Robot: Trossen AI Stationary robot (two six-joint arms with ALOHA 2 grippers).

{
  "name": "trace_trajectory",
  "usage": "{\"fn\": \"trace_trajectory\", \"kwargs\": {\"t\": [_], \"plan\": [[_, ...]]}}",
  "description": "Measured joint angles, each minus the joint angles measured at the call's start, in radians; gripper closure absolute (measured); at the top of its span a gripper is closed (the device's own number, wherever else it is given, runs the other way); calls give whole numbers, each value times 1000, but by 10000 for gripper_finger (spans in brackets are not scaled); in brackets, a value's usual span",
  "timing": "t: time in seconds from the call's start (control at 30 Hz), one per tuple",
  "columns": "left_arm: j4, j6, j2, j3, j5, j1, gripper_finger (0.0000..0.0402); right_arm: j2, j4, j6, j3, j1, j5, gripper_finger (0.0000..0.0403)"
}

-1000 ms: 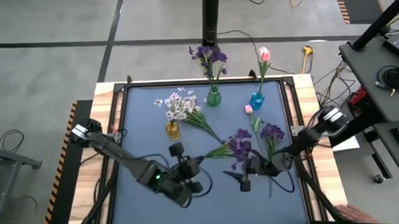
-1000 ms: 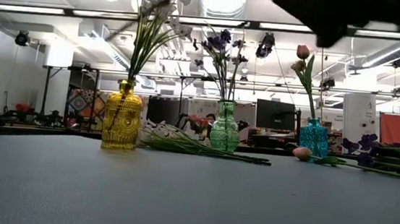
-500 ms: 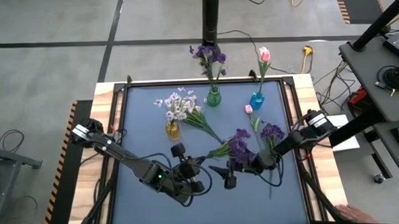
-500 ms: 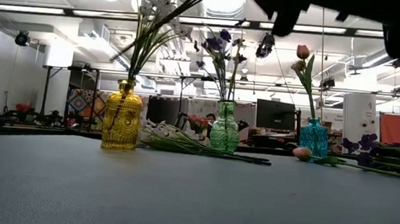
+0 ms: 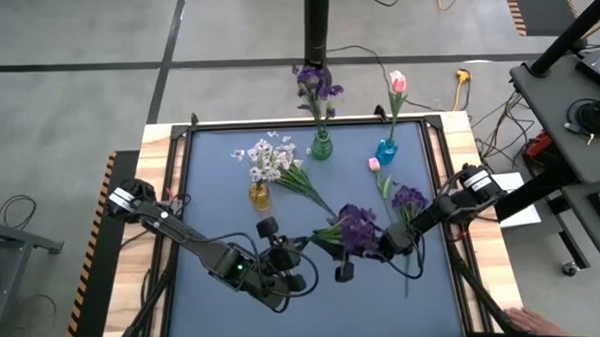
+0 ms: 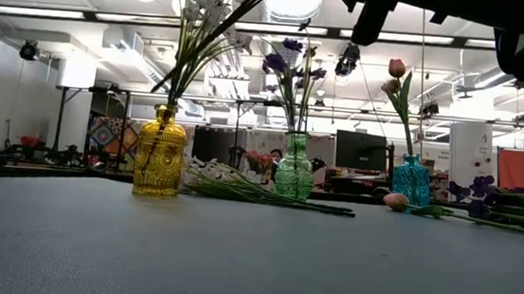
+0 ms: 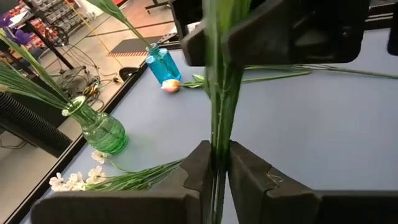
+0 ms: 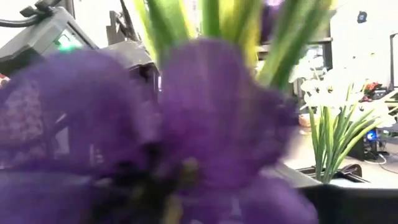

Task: Sort flowers into vase by color
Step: Put the left purple flowers into the green vase

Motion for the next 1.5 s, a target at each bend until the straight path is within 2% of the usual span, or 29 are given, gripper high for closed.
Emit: {"fn": "trace_trajectory", "kwargs": {"t": [0.2, 0.33, 0.4, 0.5, 0.63, 0.8, 0.9, 1.07, 1.27, 1.37, 1.5], "plan": [[-7, 0, -15, 1, 24, 0, 316, 0, -2, 0, 0, 1, 0, 380], [-76, 0, -43, 2, 73, -3, 264, -17, -40, 13, -1, 1, 12, 384], [-140, 0, -64, 2, 108, -4, 241, -52, -114, 16, -1, 2, 65, 380], [-231, -5, -105, 2, 180, -5, 215, -144, -343, 50, -1, -4, 174, 376], [-340, -27, -144, 2, 217, -8, 202, -317, -822, 170, 33, -50, 280, 376], [-402, -57, -154, 2, 192, -12, 200, -515, -1388, 290, 144, -186, 278, 376], [-411, -38, -148, 2, 171, -15, 200, -589, -1548, 288, 211, -289, 232, 376], [-420, -32, -147, 2, 167, -15, 200, -641, -1561, 199, 273, -458, 130, 376], [-429, -30, -147, 2, 166, -15, 200, -617, -1547, 182, 335, -637, -18, 376], [-430, -30, -147, 2, 166, -15, 200, -580, -1530, 156, 357, -688, -59, 375], [-430, -30, -147, 2, 166, -15, 200, -535, -1528, 140, 390, -723, -61, 375]]}}
